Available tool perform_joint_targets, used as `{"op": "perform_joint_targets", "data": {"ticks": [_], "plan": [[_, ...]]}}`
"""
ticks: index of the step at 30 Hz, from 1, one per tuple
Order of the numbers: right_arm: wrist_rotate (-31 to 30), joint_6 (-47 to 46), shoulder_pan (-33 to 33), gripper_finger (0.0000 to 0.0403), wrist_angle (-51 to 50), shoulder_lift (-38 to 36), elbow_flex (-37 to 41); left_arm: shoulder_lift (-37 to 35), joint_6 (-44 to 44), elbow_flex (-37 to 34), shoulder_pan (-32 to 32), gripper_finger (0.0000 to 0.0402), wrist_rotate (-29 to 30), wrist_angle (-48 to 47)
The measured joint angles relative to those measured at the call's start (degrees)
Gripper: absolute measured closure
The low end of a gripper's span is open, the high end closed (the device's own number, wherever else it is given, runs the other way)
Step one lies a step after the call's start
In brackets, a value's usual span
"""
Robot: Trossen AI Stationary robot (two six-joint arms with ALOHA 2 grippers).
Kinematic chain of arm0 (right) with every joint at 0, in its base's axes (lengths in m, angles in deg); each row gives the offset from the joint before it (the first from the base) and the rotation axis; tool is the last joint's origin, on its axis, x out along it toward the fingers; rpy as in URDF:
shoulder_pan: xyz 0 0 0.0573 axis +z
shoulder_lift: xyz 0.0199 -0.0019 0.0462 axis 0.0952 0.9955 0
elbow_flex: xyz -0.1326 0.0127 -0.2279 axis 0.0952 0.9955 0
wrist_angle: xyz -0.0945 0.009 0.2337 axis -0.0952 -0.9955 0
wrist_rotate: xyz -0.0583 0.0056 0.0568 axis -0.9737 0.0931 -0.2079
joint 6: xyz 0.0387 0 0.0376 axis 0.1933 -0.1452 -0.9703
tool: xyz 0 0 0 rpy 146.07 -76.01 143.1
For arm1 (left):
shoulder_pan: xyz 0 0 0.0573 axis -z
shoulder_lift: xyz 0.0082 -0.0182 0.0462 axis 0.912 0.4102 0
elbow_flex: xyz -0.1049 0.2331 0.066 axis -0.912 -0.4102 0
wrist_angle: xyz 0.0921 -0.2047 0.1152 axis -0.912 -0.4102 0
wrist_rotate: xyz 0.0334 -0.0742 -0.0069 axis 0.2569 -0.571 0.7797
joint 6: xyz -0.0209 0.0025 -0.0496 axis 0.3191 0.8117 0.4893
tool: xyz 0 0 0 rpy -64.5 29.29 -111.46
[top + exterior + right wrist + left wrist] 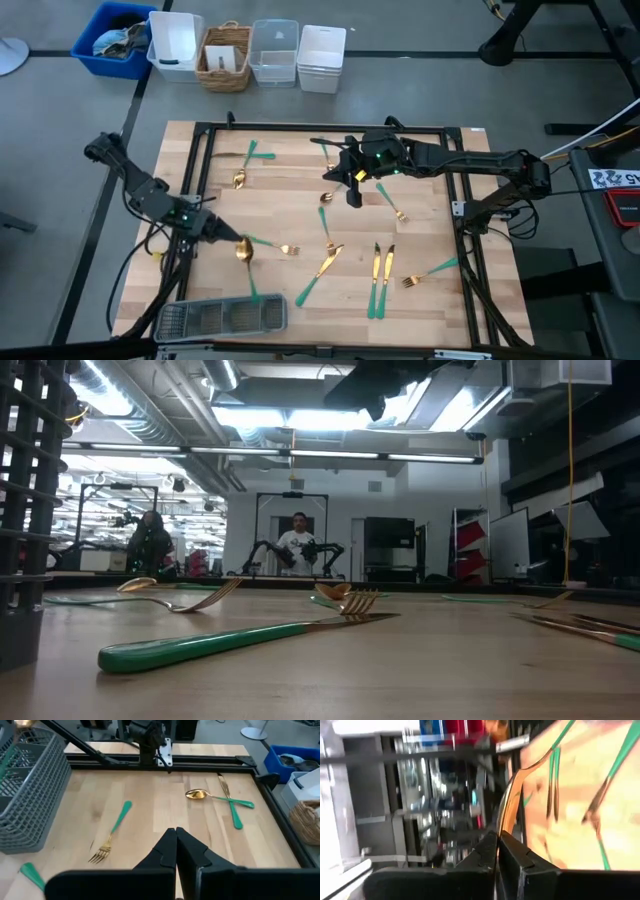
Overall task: Sort silverware
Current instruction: Put the right spoon into the cutlery rack
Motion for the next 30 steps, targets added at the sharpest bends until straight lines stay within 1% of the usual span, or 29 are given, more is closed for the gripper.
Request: {"op": "perform_joint_targets", "data": {"ticks": [5,8,13,15,20,23,30], "plan": [[0.0,-0.02,0.0,0.0397,0.08,0.0,0.0,3.1,-0.8,0.0,1.51,0.0401,-0.06,0.36],[0.0,-0.02,0.0,0.0397,0.12,0.0,0.0,5.14,-3.37,0.0,1.51,0.0401,0.03,4.54],[0.0,-0.02,0.0,0.0397,0.12,0.0,0.0,5.85,-7.78,0.0,1.5,0.0401,3.36,9.94],[0.02,-0.02,0.0,0.0397,0.1,0.0,0.0,5.68,-7.48,0.0,1.51,0.0401,3.48,10.37],[0.0,-0.02,0.0,0.0397,0.1,0.0,0.0,7.5,-1.03,-0.02,1.25,0.0401,2.24,6.75],[0.0,-0.02,0.0,0.0397,0.08,0.0,0.0,10.6,-0.21,-0.02,0.92,0.0401,-0.66,6.98],[0.0,-0.02,0.0,0.0397,0.1,0.0,0.0,18.56,-1.31,-0.02,0.97,0.0401,-1.37,10.4]]}}
